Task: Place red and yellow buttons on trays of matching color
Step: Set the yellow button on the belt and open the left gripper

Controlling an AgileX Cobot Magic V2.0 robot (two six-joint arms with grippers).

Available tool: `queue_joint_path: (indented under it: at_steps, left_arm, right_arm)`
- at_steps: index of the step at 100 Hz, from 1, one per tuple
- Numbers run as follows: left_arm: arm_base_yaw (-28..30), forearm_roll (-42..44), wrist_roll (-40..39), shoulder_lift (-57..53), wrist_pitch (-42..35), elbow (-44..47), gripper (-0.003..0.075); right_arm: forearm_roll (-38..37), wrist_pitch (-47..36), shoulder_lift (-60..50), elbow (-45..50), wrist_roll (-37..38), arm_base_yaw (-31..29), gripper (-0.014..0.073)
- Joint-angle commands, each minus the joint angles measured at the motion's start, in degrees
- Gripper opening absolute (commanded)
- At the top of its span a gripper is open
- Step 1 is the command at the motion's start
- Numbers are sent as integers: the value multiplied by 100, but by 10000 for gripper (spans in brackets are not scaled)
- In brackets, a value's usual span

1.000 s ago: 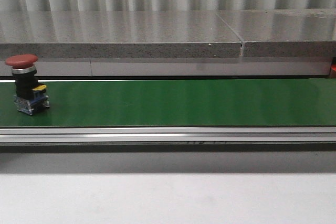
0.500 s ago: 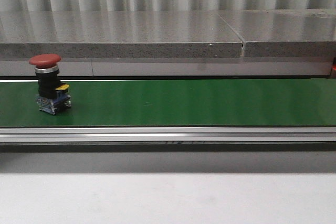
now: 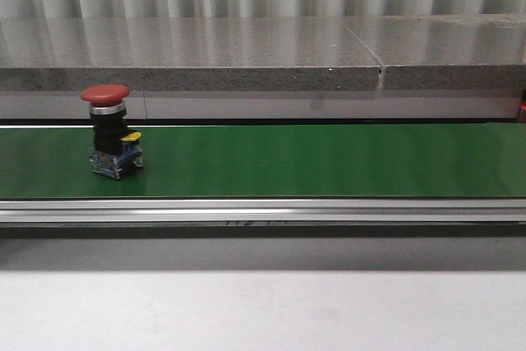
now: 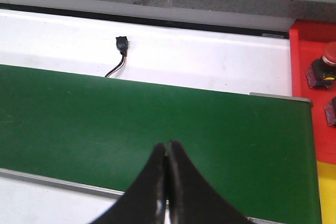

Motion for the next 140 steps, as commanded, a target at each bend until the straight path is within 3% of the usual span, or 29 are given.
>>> queue_joint_path:
  at_steps: [1, 37, 96, 108, 113, 125, 130, 135, 140]
  left_arm:
    - [-292, -18, -8, -419, -144, 41, -20]
    - [-1111, 97, 72, -531, -672, 1145, -20]
    - [-1144, 239, 72, -83, -850, 1572, -5]
    - [-1144, 228, 102, -58, -730, 1572, 130]
    - [-1144, 214, 183, -71, -651, 1572, 239]
    - [-1193, 59, 354, -143, -577, 1572, 580]
    - [-1255, 59, 354, -200, -577, 1561, 671]
    - [-1324, 59, 383, -294, -594, 1561, 711]
    - [-1400, 59, 394, -427, -642, 1561, 694]
  right_arm:
    - [68, -308, -58, -144, -41, 12, -67]
    - [68, -308, -58, -144, -41, 12, -67]
    - [68, -308, -58, -144, -41, 12, -67]
    - [68, -308, -58, -144, -41, 12, -67]
    - [68, -308, -58, -144, -41, 12, -67]
    - [68, -308, -58, -144, -41, 12, -67]
    - [68, -308, -58, -144, -41, 12, -67]
    - [68, -308, -58, -144, -41, 12, -67]
    - [68, -308, -58, -144, -41, 12, -67]
